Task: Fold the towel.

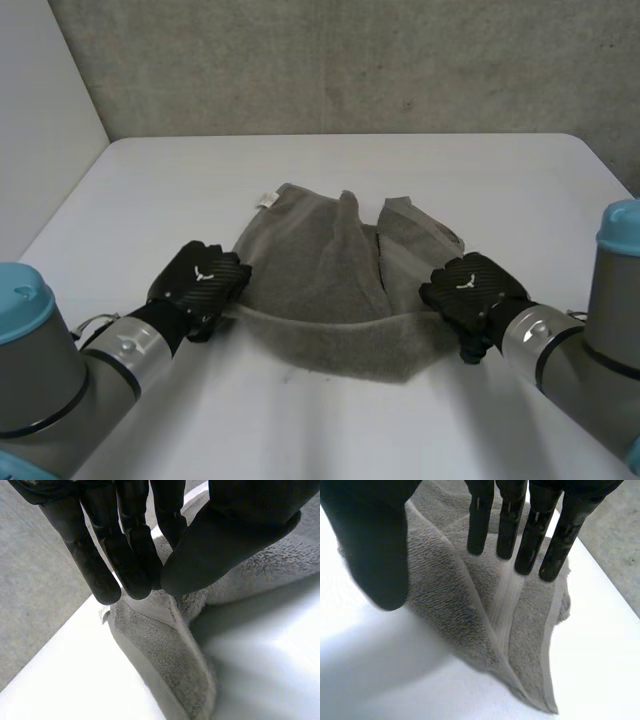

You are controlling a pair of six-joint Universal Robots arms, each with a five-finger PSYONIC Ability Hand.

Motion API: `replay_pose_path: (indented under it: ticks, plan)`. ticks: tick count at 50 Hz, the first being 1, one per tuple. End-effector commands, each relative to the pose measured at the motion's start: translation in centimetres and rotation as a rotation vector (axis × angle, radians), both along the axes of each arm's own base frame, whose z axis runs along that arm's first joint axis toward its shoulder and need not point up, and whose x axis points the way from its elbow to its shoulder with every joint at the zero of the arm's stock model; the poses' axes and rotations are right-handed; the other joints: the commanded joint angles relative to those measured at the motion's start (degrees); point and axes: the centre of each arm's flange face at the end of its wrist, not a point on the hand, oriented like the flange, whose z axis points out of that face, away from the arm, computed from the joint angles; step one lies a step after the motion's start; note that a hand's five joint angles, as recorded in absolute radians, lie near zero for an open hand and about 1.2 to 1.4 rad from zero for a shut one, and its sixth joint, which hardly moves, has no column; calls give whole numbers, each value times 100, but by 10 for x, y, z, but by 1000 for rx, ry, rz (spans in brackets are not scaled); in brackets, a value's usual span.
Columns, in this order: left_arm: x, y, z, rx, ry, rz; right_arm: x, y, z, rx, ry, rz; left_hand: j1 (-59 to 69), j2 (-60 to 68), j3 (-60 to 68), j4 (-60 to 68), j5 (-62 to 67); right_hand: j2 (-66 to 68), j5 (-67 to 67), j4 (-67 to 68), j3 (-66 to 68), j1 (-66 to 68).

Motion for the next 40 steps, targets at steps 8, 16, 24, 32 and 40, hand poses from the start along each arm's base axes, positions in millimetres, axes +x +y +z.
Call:
replay_pose_path:
  ticks: [8,16,24,32,40]
  plan:
    - [9,19,38,-102,39,10,-38,-51,49,-88,-185,-224,1145,1023,1030,1023,1038,-1138,-1086,-1061,-1068,-707]
    - [11,22,52,-147,62,16,-51,-73,5,97,-226,-250,1145,1023,1030,1023,1038,-818,-767,-741,-748,-387]
    - [10,22,60,-172,76,12,-52,-77,-28,289,-313,-249,1145,1023,1030,1023,1038,-566,-514,-489,-496,-135]
    - [8,22,65,-192,83,6,-45,-86,-49,320,-369,-258,1145,1023,1030,1023,1038,122,174,200,192,553]
    - [7,19,71,-212,90,9,-40,-101,-64,266,-395,-251,1145,1023,1030,1023,1038,3944,3996,4022,4014,4376]
